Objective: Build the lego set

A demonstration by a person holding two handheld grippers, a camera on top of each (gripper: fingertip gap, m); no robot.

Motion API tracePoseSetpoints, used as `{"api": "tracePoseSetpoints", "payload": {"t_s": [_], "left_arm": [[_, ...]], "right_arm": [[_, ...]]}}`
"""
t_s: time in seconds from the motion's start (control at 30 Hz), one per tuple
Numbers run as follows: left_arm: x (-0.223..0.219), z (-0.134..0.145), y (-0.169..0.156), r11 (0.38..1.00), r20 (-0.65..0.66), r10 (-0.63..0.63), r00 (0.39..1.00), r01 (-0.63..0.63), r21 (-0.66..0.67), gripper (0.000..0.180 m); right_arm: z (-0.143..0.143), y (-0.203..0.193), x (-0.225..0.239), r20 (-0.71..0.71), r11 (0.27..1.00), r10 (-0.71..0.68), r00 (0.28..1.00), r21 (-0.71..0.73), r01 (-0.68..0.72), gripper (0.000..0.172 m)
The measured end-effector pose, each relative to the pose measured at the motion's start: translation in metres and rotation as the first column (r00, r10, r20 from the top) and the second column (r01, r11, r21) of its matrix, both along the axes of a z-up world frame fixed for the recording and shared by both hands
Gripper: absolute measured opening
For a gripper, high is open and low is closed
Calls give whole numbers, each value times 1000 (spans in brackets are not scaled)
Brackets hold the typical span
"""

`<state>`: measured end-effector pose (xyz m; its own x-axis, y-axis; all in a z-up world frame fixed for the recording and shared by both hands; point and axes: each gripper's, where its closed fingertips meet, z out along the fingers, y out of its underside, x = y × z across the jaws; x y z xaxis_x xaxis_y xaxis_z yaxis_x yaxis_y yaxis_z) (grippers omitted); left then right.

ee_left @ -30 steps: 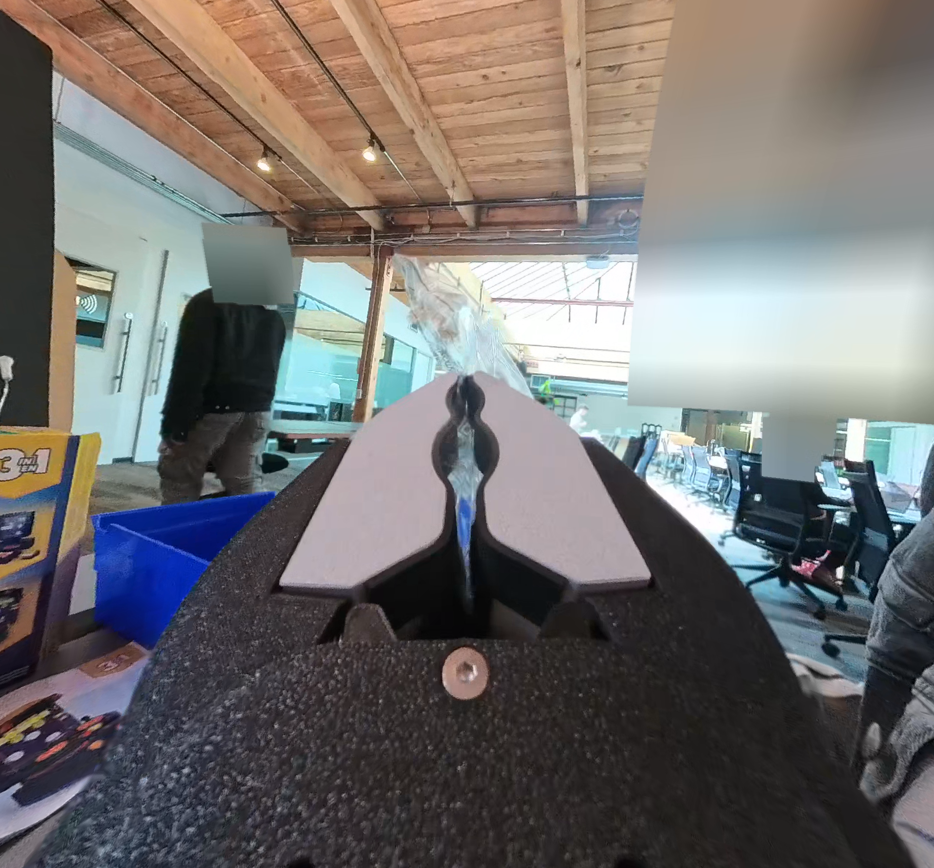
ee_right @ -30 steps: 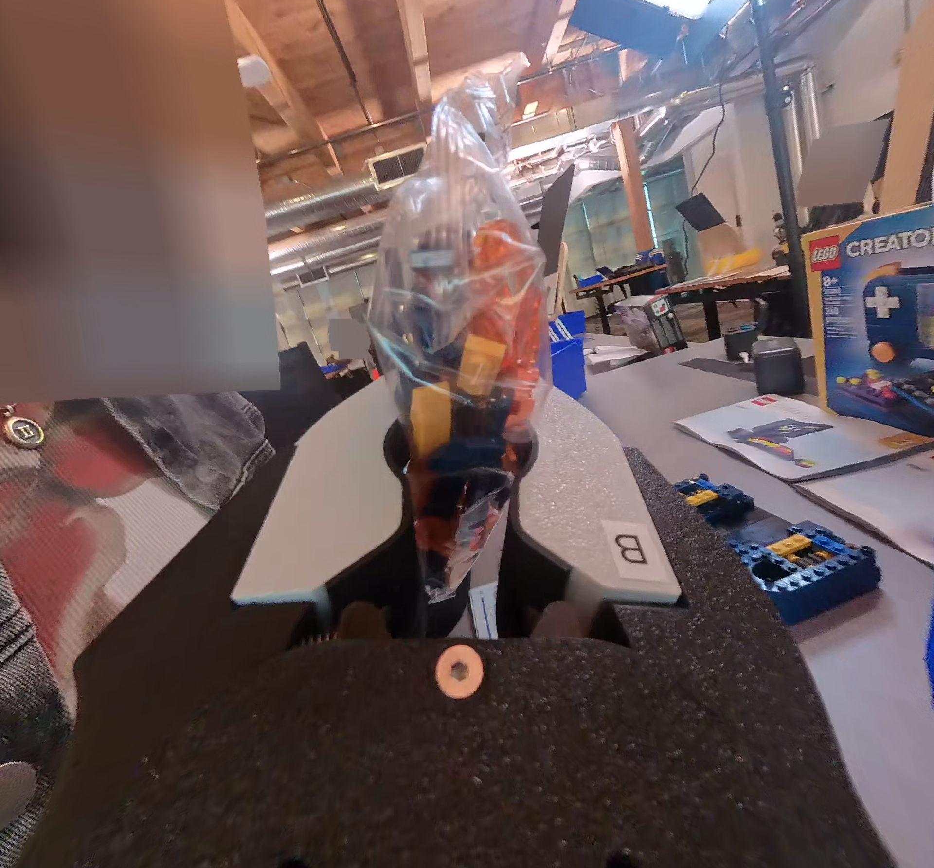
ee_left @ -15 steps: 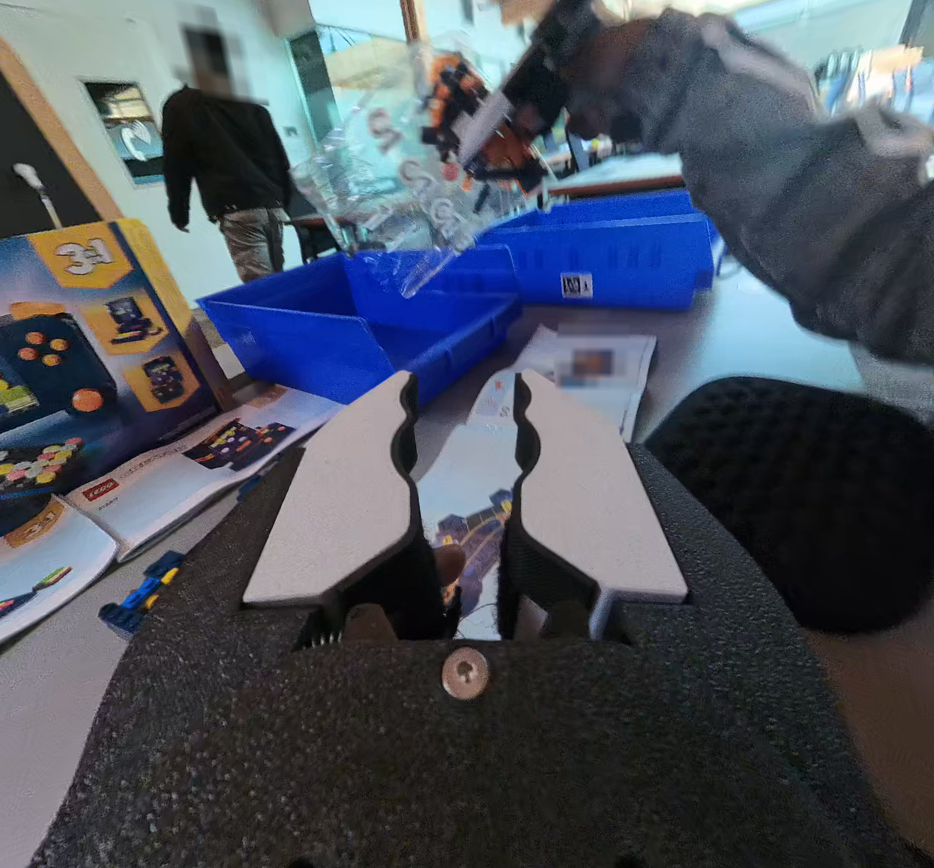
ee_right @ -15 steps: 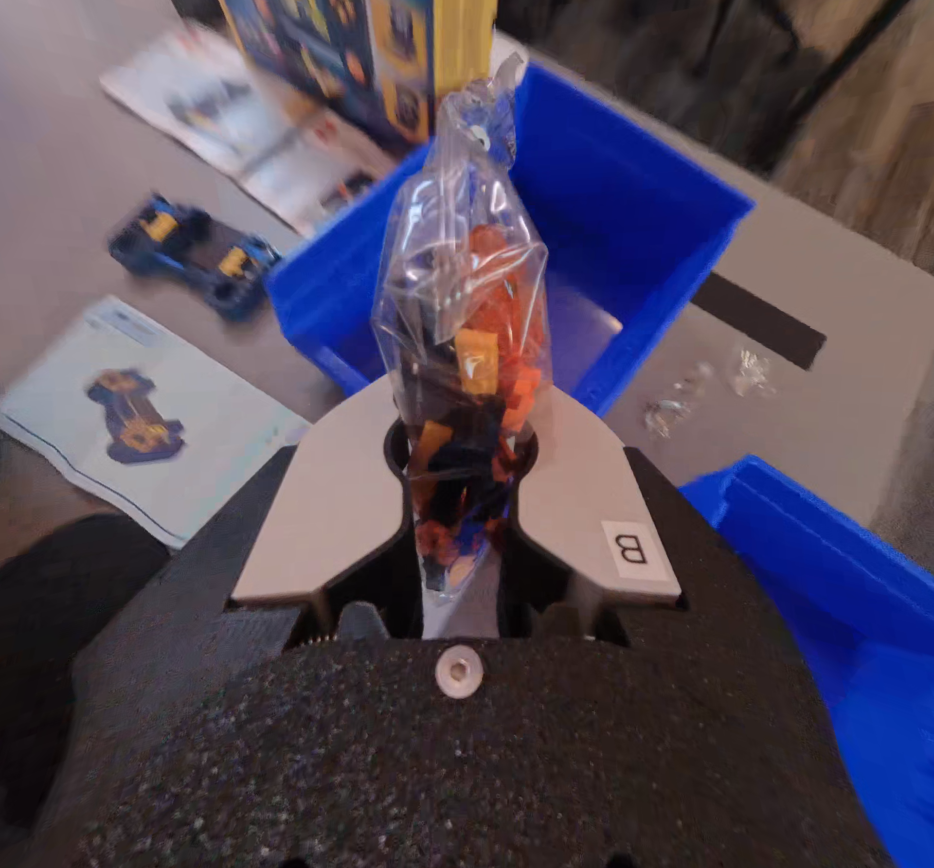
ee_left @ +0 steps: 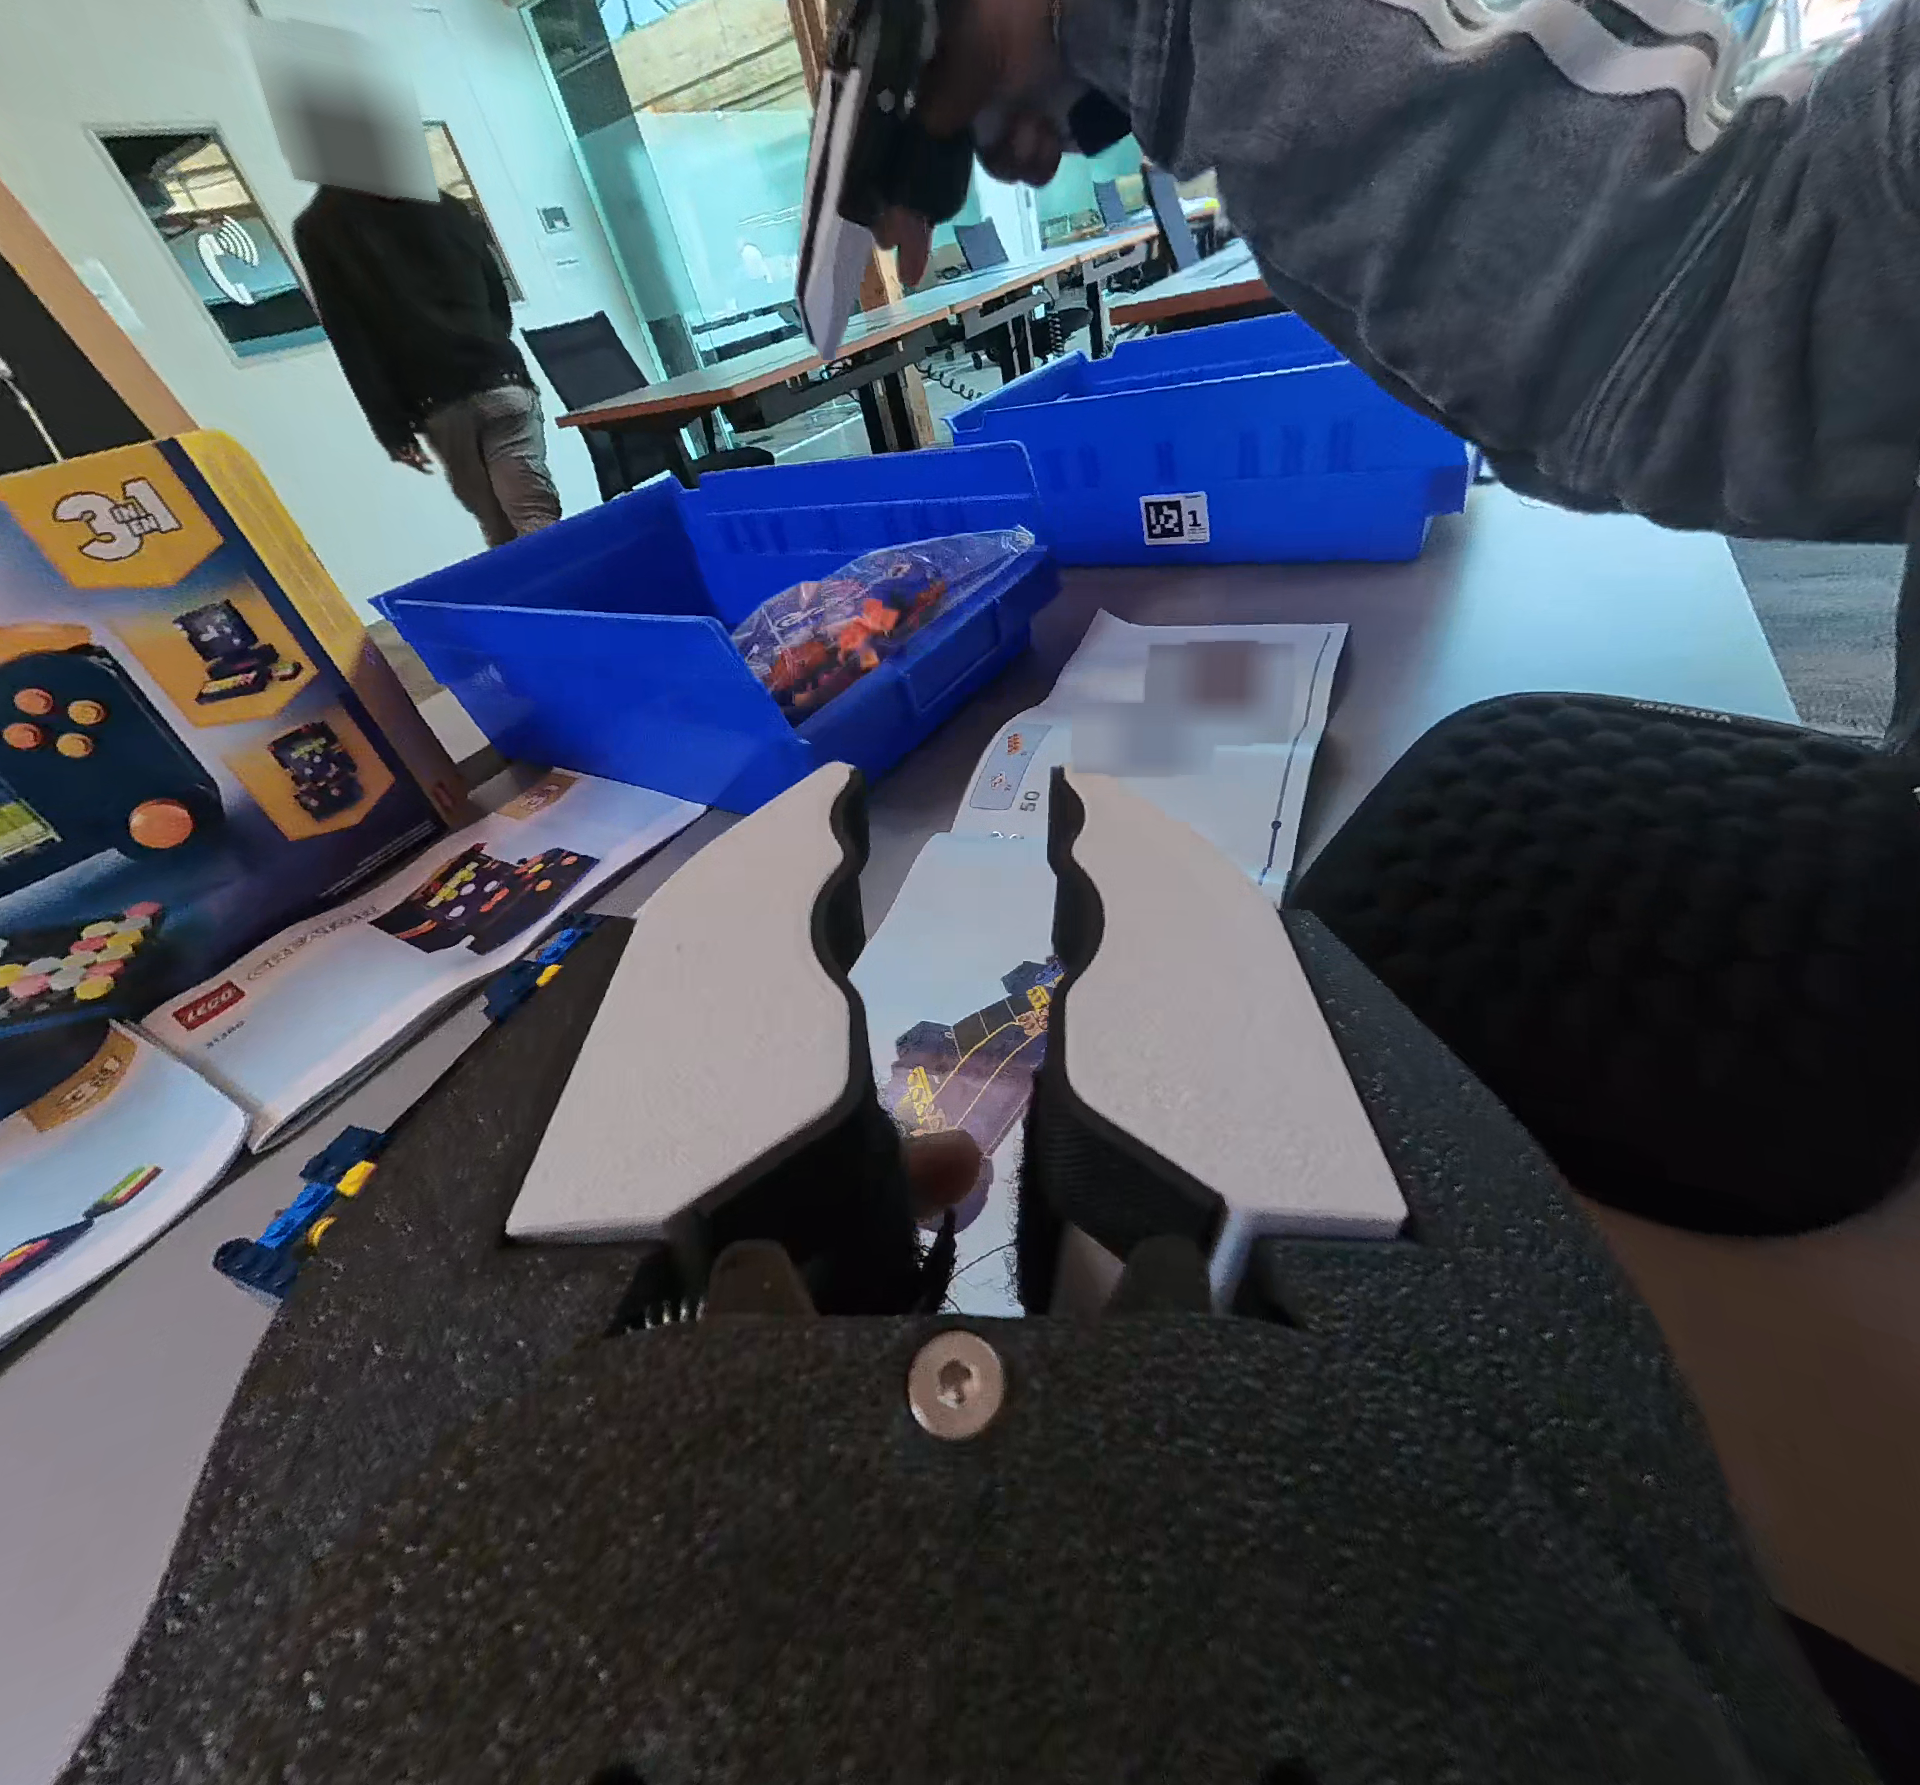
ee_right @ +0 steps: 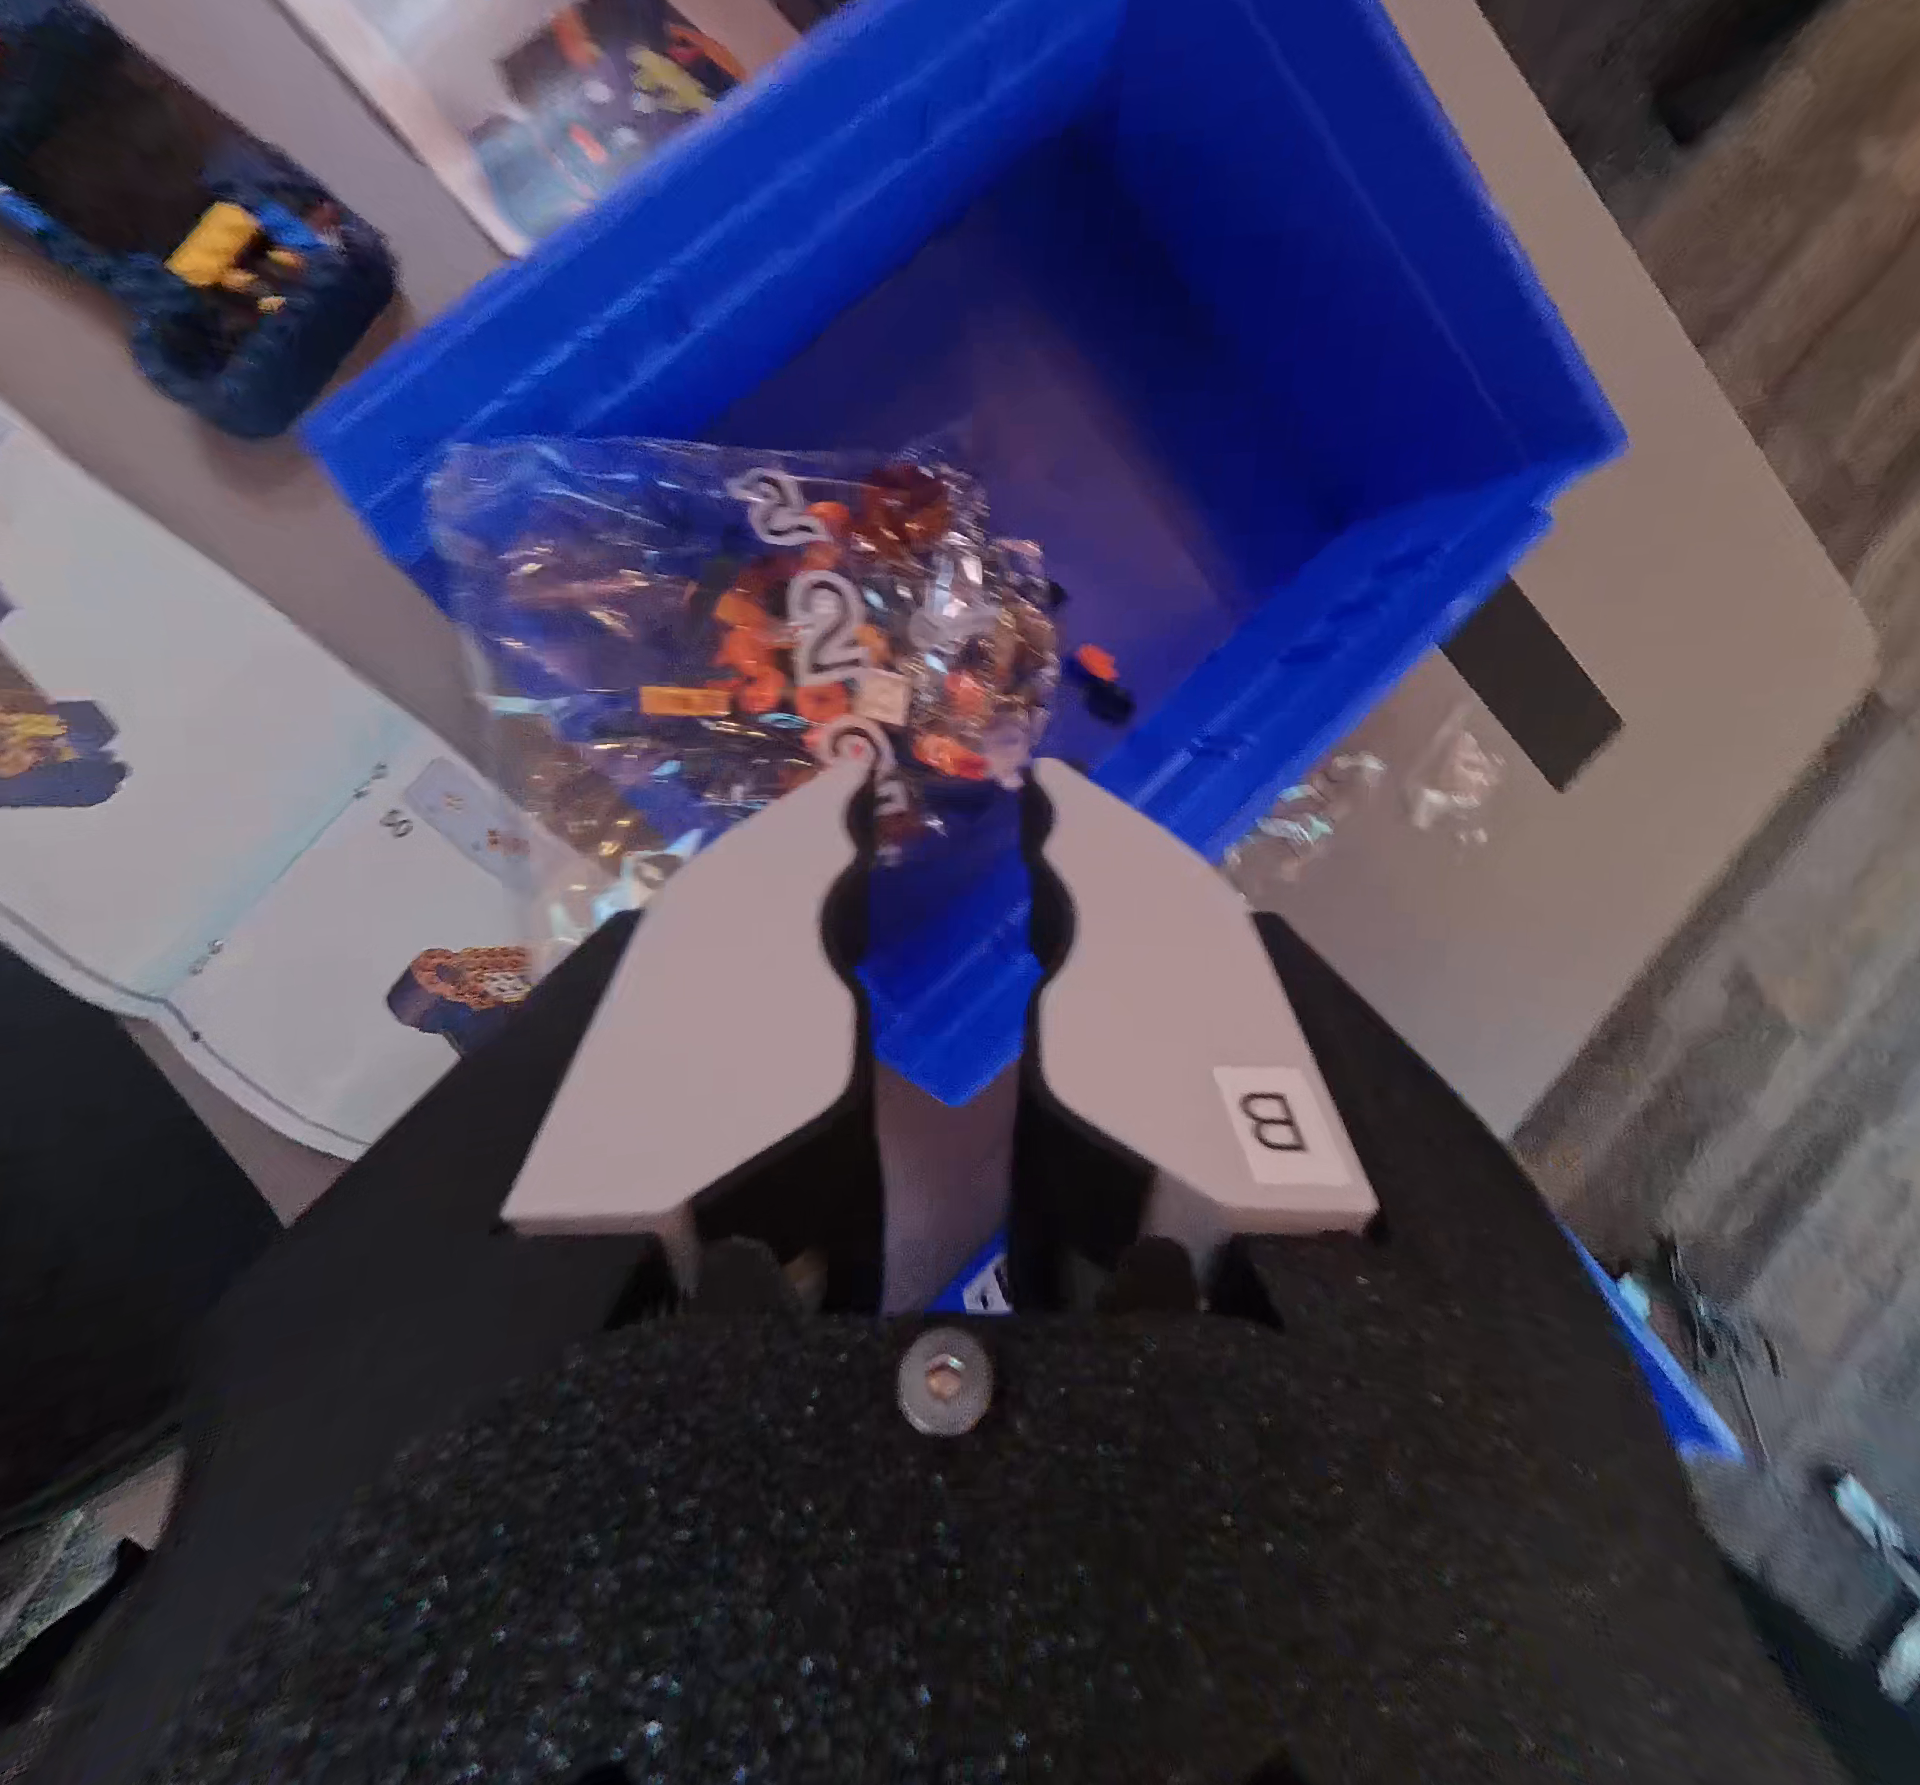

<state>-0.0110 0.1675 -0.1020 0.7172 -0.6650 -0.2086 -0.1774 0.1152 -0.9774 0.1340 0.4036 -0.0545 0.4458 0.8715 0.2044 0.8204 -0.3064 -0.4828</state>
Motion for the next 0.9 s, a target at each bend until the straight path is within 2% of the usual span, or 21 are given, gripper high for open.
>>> {"api": "tracePoseSetpoints", "payload": {"t_s": [0.07, 0.1, 0.17, 0.2, 0.27, 0.33, 0.4, 0.43, 0.5, 0.53, 0.6, 0.73, 0.8, 0.9], "left_arm": [[-1, 0, 1, 1000, 6, 5, 1000, -5, -2, 32], [-2, -1, 1, 1000, 4, 7, 1000, -7, -7, 32], [-2, -4, 2, 1000, -5, 7, 1000, -7, -17, 32], [-1, -5, 3, 1000, -12, 7, 1000, -7, -21, 32], [0, -8, 3, 1000, -25, 5, 1000, -5, -24, 32], [2, -10, 3, 1000, -33, -1, 999, 0, -30, 32], [3, -11, 3, 999, -40, -6, 999, 4, -35, 32], [3, -12, 3, 999, -44, -6, 999, 5, -35, 32], [3, -12, 3, 999, -52, 0, 999, -2, -32, 31], [2, -13, 4, 999, -55, 4, 998, -5, -32, 31], [1, -14, 4, 999, -56, 9, 998, -11, -36, 31], [1, -14, 5, 999, -54, 10, 998, -12, -37, 31], [1, -15, 5, 999, -62, 11, 998, -13, -40, 31], [0, -18, 5, 999, -73, 18, 997, -21, -46, 31]], "right_arm": [[-9, -19, -14, -30, 996, 87, 996, 15, -87, 61], [-16, -32, -21, -26, 989, 144, 989, 33, -144, 72], [-32, -62, -36, 9, 952, 283, 959, 118, -282, 84], [-39, -72, -44, 37, 922, 335, 942, 196, -335, 83], [-52, -89, -54, 103, 851, 397, 912, 330, -408, 66], [-63, -84, -51, 216, 807, 345, 913, 428, -406, 60], [-74, -77, -47, 290, 784, 312, 905, 460, -417, 60], [-83, -75, -45, 321, 786, 317, 892, 438, -437, 52], [-85, -67, -42, 382, 757, 309, 871, 455, -468, 7], [-77, -61, -44, 379, 733, 299, 876, 496, -465, 0], [-61, -54, -48, 283, 765, 299, 911, 500, -406, 0], [-10, -23, -48, -81, 863, 223, 972, 480, -158, 0], [14, -11, -45, -279, 913, 180, 943, 405, -55, 0], [42, 1, -39, -519, 958, 114, 847, 284, 45, 0]]}}
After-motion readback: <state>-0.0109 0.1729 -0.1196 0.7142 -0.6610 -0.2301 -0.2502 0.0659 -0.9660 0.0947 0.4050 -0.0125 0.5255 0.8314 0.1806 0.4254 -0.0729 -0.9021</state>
